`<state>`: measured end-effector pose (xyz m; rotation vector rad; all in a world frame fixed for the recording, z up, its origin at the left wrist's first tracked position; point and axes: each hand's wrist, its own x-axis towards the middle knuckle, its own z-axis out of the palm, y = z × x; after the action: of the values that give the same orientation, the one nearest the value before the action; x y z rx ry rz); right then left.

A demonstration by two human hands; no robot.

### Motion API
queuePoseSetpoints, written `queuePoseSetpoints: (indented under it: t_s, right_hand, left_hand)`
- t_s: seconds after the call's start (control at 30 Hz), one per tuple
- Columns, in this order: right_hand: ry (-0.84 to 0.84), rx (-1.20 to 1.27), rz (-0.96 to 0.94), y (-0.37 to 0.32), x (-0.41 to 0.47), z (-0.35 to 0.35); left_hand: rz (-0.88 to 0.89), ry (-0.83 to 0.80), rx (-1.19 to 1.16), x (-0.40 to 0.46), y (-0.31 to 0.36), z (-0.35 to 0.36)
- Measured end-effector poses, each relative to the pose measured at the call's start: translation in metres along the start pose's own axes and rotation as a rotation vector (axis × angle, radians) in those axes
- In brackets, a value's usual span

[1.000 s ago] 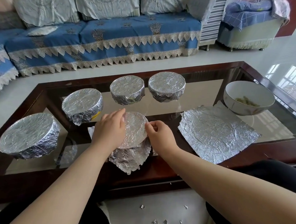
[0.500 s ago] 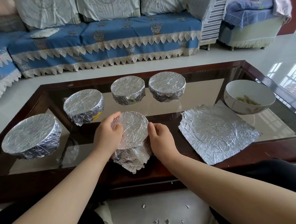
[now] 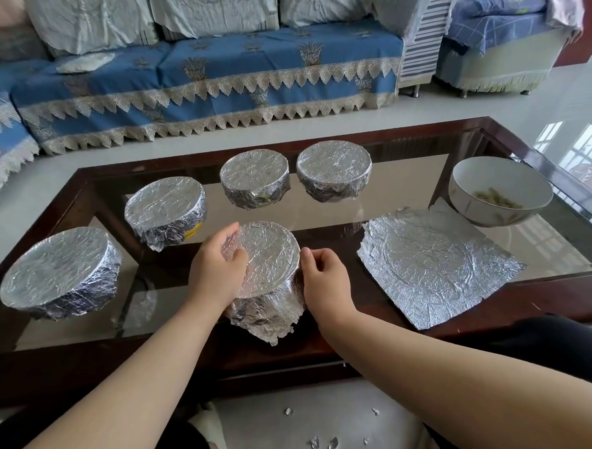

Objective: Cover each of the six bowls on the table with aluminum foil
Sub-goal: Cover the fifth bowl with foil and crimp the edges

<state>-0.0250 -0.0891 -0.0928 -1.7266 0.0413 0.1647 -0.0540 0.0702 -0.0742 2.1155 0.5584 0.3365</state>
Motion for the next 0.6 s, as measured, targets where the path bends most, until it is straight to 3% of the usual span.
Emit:
queuePoseSetpoints:
  t_s: [0.6]
  right_hand:
    - [-0.04, 0.023, 0.072, -0.006, 0.012, -0.004]
  left_hand:
    - [0.009, -0.001, 0.0, 0.0, 0.002, 0.001]
